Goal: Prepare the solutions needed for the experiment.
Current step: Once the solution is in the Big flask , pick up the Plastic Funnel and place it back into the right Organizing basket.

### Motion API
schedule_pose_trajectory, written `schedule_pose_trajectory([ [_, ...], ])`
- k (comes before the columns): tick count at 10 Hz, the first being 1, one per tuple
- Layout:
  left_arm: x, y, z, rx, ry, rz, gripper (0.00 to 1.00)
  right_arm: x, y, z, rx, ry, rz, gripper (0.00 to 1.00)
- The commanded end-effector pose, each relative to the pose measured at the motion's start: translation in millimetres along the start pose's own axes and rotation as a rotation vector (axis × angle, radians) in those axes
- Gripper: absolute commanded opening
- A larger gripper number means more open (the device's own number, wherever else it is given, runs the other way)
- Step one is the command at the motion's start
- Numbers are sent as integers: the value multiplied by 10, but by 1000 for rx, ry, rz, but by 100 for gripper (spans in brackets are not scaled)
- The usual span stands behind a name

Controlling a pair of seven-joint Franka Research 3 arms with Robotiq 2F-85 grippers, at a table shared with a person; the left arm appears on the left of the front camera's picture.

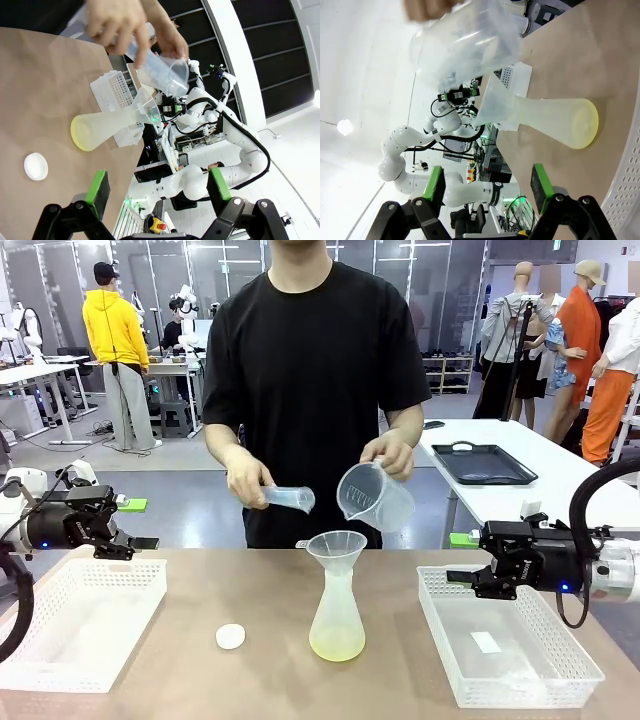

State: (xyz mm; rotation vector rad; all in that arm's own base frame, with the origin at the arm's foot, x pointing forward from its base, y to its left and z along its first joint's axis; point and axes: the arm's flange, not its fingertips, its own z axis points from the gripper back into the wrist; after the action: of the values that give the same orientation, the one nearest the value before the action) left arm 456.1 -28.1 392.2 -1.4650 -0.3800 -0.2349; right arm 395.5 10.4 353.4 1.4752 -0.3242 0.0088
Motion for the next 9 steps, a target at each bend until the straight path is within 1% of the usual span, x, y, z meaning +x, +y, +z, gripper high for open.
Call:
schedule_pose_trajectory([
  [1, 4, -3, 4, -1, -4, -20, 100, 0, 1, -12, 6, -8, 1, 87],
  [5, 4, -3, 4, -1, -4, -20, 100, 0, 0, 0, 0, 0, 0, 87],
  [7, 4, -3, 4, -1, -4, -20, 100, 88, 267, -51, -146, 35, 26, 87],
  [9, 4, -3, 4, -1, -4, -20, 100, 190, 537, -112, -281, 74, 0, 87],
])
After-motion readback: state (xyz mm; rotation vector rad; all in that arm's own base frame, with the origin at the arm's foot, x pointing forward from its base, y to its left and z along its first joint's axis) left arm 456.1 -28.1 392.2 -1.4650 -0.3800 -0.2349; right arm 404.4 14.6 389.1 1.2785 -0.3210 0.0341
